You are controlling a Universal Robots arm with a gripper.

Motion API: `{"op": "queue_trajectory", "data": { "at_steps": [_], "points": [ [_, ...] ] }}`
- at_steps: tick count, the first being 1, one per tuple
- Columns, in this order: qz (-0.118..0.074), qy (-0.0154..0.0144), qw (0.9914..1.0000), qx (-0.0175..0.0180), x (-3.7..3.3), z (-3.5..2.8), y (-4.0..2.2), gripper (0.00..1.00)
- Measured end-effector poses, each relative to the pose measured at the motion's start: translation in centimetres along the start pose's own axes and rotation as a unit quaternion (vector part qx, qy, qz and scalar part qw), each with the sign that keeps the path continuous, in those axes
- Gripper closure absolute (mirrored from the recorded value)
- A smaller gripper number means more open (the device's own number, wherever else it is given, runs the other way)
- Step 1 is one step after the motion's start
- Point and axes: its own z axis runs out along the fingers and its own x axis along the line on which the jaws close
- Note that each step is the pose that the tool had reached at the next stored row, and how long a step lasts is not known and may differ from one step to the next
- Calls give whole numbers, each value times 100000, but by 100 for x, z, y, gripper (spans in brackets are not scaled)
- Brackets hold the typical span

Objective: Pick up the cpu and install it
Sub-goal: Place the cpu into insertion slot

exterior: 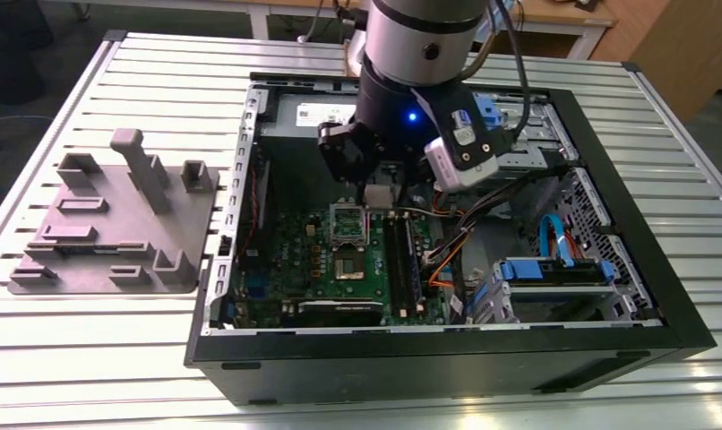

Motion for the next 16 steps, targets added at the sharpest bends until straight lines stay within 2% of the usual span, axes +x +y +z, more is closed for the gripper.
{"op": "queue_trajectory", "data": {
  "at_steps": [2, 4, 9, 11, 14, 16],
  "points": [
    [-984, 67, 99995, 31, 5, 26, -6, 53],
    [-1020, 76, 99995, 24, 18, 50, -16, 53],
    [-882, 69, 99996, 3, 49, 122, -137, 53],
    [-780, 62, 99997, 59, 79, 158, -146, 53],
    [231, 36, 99999, 363, 101, 214, -142, 53],
    [364, 34, 99999, 402, 126, 251, -143, 53]
  ]
}}
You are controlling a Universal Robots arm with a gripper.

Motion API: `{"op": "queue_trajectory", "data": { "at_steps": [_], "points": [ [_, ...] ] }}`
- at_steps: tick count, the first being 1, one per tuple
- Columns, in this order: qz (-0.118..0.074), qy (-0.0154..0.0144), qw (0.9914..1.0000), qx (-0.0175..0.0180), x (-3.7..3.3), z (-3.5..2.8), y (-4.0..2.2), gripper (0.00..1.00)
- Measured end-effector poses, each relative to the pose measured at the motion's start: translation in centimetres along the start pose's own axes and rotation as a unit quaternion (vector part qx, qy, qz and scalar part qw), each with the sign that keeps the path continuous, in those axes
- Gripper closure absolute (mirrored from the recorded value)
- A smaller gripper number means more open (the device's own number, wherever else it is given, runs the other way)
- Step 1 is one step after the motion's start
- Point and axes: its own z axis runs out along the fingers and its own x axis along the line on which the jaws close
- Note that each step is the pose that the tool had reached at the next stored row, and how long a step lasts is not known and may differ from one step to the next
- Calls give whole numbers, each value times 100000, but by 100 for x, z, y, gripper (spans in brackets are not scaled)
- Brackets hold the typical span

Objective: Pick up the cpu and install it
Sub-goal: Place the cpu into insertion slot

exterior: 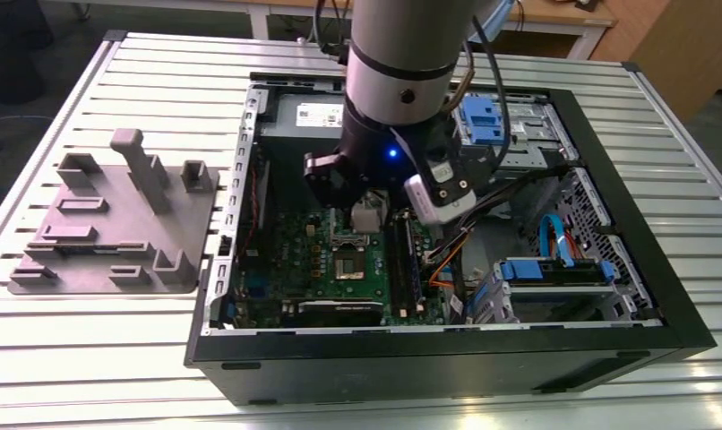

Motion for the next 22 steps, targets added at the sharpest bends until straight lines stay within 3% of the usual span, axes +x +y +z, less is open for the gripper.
{"op": "queue_trajectory", "data": {
  "at_steps": [11, 17, 22],
  "points": [
    [-2, 0, 100000, -1, 20, 198, -18, 53],
    [-13, 23, 100000, 15, 18, 211, -29, 53],
    [-235, 110, 100000, 5, 17, 302, -36, 53]
  ]
}}
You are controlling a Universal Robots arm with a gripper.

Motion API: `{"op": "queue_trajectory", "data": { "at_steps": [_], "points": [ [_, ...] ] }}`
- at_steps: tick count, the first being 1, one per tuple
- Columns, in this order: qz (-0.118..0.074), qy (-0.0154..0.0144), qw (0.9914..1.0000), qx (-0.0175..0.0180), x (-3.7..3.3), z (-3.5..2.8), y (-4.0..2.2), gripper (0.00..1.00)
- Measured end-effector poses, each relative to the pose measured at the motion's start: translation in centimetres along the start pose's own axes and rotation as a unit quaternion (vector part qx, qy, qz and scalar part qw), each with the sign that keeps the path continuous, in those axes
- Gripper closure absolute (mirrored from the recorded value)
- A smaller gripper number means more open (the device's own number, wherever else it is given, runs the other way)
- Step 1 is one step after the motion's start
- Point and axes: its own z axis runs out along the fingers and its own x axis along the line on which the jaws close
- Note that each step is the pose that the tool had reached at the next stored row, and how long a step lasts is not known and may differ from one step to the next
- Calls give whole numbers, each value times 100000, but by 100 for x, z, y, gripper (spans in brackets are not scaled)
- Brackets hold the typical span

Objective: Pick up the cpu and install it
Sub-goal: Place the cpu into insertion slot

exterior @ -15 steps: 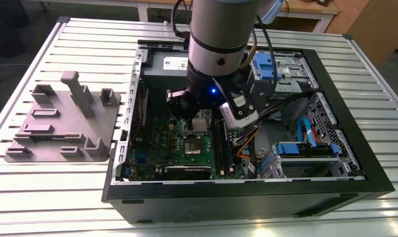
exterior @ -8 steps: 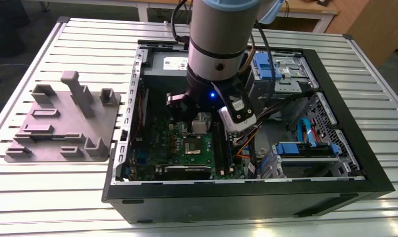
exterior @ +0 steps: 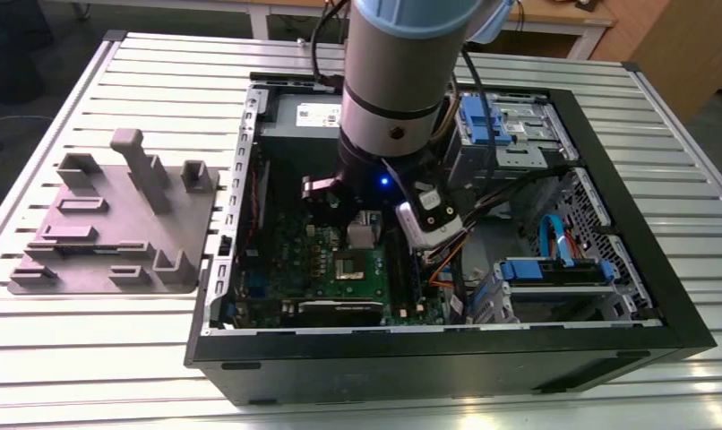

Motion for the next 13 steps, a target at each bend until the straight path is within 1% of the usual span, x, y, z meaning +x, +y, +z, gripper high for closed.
{"op": "queue_trajectory", "data": {
  "at_steps": [2, 6, 13],
  "points": [
    [-313, 10, 100000, 7, 0, 36, -1, 53],
    [-342, 12, 99999, 11, 11, 109, -14, 53],
    [212, -3, 100000, -1, 38, 236, -36, 53]
  ]
}}
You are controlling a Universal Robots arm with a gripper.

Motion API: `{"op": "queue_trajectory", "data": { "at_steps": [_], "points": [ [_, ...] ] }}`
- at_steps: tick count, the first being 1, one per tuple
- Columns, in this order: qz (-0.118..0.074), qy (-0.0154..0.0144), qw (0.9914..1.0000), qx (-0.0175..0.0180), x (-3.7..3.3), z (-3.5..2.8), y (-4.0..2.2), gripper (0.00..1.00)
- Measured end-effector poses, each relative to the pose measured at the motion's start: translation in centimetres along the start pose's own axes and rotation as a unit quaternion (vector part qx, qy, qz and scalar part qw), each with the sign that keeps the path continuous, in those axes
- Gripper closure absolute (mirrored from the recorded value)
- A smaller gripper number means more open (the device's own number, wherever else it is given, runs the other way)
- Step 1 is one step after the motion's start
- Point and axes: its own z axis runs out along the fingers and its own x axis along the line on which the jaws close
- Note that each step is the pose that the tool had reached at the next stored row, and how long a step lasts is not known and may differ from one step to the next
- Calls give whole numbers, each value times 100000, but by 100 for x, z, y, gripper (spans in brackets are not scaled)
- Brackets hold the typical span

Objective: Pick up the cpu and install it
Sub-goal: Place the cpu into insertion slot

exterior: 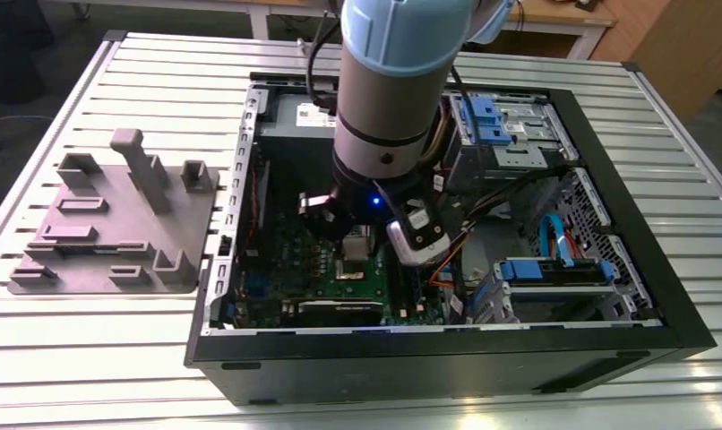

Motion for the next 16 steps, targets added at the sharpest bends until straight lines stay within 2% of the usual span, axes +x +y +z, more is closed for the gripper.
{"op": "queue_trajectory", "data": {
  "at_steps": [3, 7, 13, 16],
  "points": [
    [81, -7, 100000, -12, 0, 52, -25, 53],
    [820, -28, 99997, -25, 12, 122, -27, 53],
    [1261, -41, 99992, -29, 61, 229, -30, 53],
    [1253, -35, 99992, -19, 61, 250, -31, 53]
  ]
}}
